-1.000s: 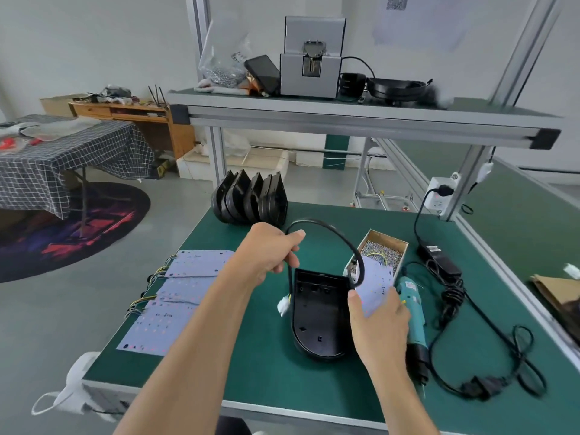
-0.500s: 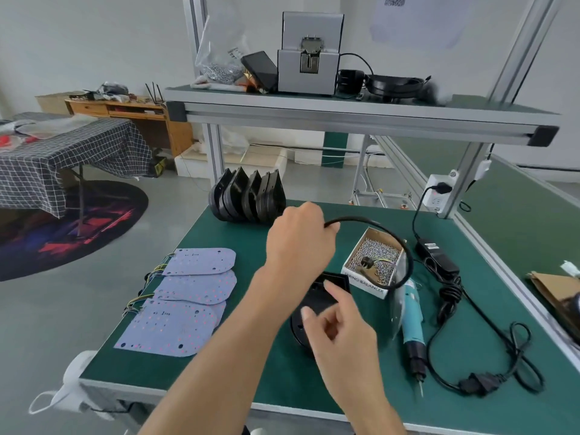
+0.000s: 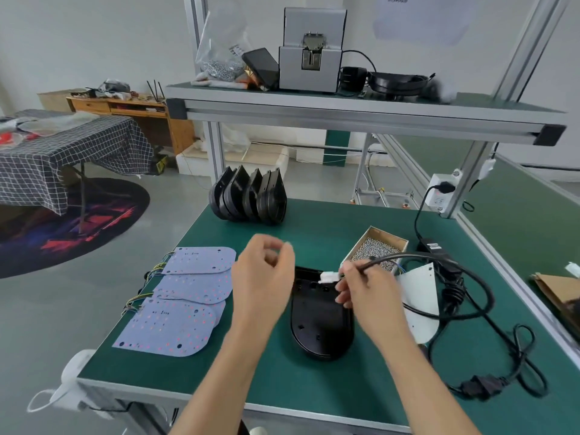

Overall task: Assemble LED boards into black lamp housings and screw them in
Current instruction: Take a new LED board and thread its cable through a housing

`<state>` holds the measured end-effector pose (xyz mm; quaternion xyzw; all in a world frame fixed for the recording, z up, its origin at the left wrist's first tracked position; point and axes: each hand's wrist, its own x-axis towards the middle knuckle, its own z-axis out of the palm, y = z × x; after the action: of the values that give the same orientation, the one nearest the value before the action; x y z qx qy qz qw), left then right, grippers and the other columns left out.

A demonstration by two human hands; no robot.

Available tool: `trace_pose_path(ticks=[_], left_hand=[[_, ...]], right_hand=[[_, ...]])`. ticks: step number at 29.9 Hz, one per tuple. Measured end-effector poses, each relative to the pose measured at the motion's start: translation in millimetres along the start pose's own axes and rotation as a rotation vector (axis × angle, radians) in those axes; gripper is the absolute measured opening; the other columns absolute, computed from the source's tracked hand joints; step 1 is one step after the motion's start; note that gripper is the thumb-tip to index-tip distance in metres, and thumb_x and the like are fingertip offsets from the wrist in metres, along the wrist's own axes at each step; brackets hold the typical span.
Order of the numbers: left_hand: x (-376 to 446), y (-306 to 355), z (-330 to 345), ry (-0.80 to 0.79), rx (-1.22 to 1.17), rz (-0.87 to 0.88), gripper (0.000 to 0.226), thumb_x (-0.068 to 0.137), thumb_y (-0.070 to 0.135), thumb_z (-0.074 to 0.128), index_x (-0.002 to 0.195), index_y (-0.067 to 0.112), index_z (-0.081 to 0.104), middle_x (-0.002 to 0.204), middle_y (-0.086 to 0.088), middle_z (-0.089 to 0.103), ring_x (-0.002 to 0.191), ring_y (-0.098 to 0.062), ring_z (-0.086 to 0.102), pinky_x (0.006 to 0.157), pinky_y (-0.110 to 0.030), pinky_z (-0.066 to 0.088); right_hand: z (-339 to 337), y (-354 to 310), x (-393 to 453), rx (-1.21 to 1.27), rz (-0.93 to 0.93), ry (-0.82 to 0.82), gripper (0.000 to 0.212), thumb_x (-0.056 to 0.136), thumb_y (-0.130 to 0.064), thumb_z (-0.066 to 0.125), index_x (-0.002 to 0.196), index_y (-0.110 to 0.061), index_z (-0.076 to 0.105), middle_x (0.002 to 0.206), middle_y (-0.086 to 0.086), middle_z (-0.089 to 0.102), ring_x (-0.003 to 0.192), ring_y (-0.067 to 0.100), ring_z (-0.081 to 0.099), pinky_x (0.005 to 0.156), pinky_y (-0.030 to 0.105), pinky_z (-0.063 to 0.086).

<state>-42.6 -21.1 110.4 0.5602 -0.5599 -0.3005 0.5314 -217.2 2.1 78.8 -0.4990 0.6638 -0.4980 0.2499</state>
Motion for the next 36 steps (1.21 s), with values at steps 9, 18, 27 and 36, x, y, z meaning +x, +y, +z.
trace_pose_path(ticks=[9,18,27,36], left_hand=[[-6.6,-71.1,34.2,-0.386,0.472,-0.285,0.047,0.091,0.049,0.066,0.119,0.011,0.063,0.112,-0.006,0.07,0.109,-0.03,0.064,0.084,-0.033,0.05],[-15.7,-63.9,25.0,-0.258,0.168,-0.238,0.015,0.085,0.034,0.067,0.097,0.026,0.066,0.074,0.01,0.068,0.07,-0.011,0.067,0.065,-0.027,0.052],[-35.2,-53.8,20.6,-0.168,0.099,-0.098,0.011,0.086,0.029,0.07,0.089,0.031,0.059,0.074,0.024,0.064,0.067,-0.004,0.057,0.06,-0.016,0.043],[-42.4,-52.0,10.8,-0.151,0.012,-0.071,0.013,0.086,0.026,0.071,0.093,0.034,0.063,0.08,0.022,0.069,0.071,-0.004,0.063,0.064,-0.014,0.048]], right_hand=[[8.4,8.7,11.7,-0.107,0.067,-0.109,0.016,0.099,-0.005,0.06,0.092,-0.015,0.071,0.08,0.005,0.076,0.067,0.017,0.076,0.074,0.044,0.064],[21.2,0.6,12.6,-0.396,-0.099,-0.126,0.015,0.101,-0.015,0.062,0.093,-0.016,0.076,0.091,0.0,0.075,0.082,0.015,0.072,0.081,0.029,0.056],[23.9,-21.1,12.5,-0.343,-0.147,-0.099,0.014,0.103,-0.02,0.061,0.096,-0.019,0.074,0.095,-0.003,0.075,0.093,0.019,0.071,0.088,0.037,0.056],[31.2,-13.3,9.4,-0.318,-0.114,-0.154,0.012,0.097,-0.019,0.068,0.092,-0.024,0.078,0.085,-0.012,0.071,0.08,0.009,0.063,0.061,0.01,0.039]])
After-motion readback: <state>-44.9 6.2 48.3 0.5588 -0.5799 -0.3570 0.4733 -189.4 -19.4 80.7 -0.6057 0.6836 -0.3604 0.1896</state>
